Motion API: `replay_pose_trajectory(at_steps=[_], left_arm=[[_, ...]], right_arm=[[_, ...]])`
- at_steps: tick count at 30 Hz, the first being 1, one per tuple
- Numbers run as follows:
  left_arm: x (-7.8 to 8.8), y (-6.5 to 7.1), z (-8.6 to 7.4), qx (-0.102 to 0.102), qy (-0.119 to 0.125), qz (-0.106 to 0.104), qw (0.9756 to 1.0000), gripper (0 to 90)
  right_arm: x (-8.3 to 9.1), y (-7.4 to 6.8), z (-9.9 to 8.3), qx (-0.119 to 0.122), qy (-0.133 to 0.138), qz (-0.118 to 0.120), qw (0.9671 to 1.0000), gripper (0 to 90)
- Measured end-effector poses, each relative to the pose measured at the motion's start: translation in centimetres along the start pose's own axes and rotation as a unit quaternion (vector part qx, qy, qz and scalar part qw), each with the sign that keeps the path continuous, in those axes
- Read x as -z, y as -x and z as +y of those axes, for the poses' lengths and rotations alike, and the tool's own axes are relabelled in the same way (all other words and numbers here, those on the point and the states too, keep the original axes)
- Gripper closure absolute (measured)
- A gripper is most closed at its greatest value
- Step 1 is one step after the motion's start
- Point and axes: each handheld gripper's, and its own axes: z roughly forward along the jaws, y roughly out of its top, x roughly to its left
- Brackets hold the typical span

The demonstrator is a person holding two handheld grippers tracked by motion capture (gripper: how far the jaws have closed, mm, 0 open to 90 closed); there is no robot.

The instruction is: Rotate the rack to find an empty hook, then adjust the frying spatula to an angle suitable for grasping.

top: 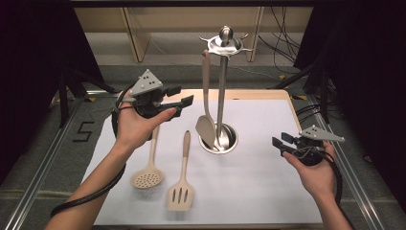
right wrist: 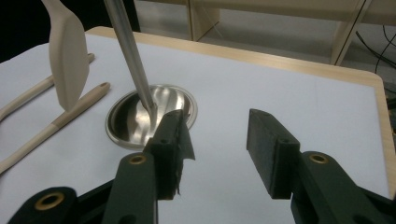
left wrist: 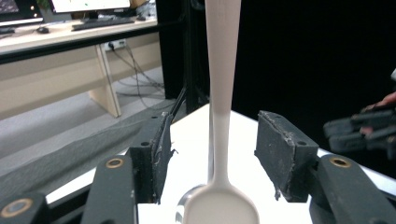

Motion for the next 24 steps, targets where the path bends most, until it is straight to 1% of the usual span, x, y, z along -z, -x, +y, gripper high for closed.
replay_pose_trajectory(at_steps=[1,3,4,5,6,7,8,9,10,11,14,15,16,17,18,19,20,21,22,23,24], left_arm=[[0.1,0.0,-0.3,-0.007,-0.004,0.005,1.0,44.6],[0.2,-0.1,-0.8,-0.007,-0.01,0.007,0.9999,44.5],[0.2,-0.2,-1.1,-0.006,-0.014,0.007,0.9999,44.5],[0.2,-0.3,-1.4,-0.006,-0.018,0.007,0.9998,44.4],[0.3,-0.3,-1.6,-0.003,-0.021,0.009,0.9997,44.5],[0.3,-0.4,-1.9,-0.003,-0.024,0.01,0.9997,44.6],[0.3,-0.5,-2.0,-0.003,-0.025,0.009,0.9996,44.8],[0.3,-0.5,-2.2,-0.002,-0.029,0.011,0.9995,44.9],[0.3,-0.6,-2.4,-0.001,-0.03,0.011,0.9995,45.1],[0.3,-0.6,-2.7,0.0,-0.033,0.012,0.9994,45.2],[0.2,-0.7,-3.7,0.0,-0.052,0.013,0.9986,46.2],[0.2,-0.7,-4.1,0.002,-0.058,0.014,0.9982,46.4],[0.1,-0.7,-4.4,0.001,-0.067,0.015,0.9977,46.6],[0.0,-0.6,-4.8,0.002,-0.075,0.016,0.997,46.7],[-0.1,-0.6,-5.0,0.003,-0.081,0.015,0.9966,46.7],[-0.2,-0.6,-5.4,0.003,-0.093,0.014,0.9956,46.7],[-0.4,-0.5,-5.8,0.001,-0.112,0.012,0.9936,46.6],[-0.6,-0.4,-6.2,0.001,-0.126,0.013,0.9919,46.8],[-0.9,-0.4,-6.6,0.006,-0.134,0.008,0.9909,46.9],[-1.1,-0.4,-7.0,0.001,-0.152,0.007,0.9883,47.2],[-1.2,-0.4,-7.3,0.006,-0.16,0.007,0.987,47.5]], right_arm=[[0.1,-0.1,0.0,-0.004,0.003,0.002,1.0,57.1],[0.2,-0.1,0.1,0.0,-0.002,0.002,1.0,57.0],[0.2,-0.1,0.1,0.004,-0.001,-0.005,1.0,56.9],[0.2,0.0,0.1,0.006,0.005,-0.003,1.0,56.9],[0.2,0.1,0.2,0.007,0.003,-0.006,0.9999,56.9],[0.3,-0.2,0.2,-0.017,-0.001,-0.001,0.9999,56.9],[0.3,-0.1,0.2,-0.005,0.0,-0.005,1.0,56.9],[0.3,-0.1,0.2,-0.004,0.0,-0.004,1.0,56.9],[0.3,-0.2,0.3,-0.014,-0.003,-0.002,0.9999,56.9],[0.3,-0.1,0.3,-0.012,-0.004,-0.003,0.9999,56.9],[0.3,-0.1,0.2,-0.01,0.003,-0.002,0.9999,56.8],[0.4,-0.1,0.3,-0.014,0.0,-0.001,0.9999,56.7],[0.4,0.1,0.4,0.005,0.004,-0.004,1.0,56.7],[0.3,0.0,0.5,-0.003,0.008,-0.002,1.0,56.7],[0.3,0.0,0.5,-0.003,0.008,-0.002,1.0,56.7],[0.4,0.0,0.5,-0.004,0.005,0.0,1.0,56.7],[0.4,0.0,0.6,-0.011,0.003,0.0,0.9999,56.7],[0.3,0.0,0.7,-0.007,0.004,-0.001,1.0,56.6],[0.2,0.0,0.6,-0.009,0.003,-0.004,0.9999,56.6],[0.2,0.2,0.6,0.001,0.003,-0.003,1.0,56.6],[0.1,0.0,0.4,-0.012,0.003,0.001,0.9999,56.6]])
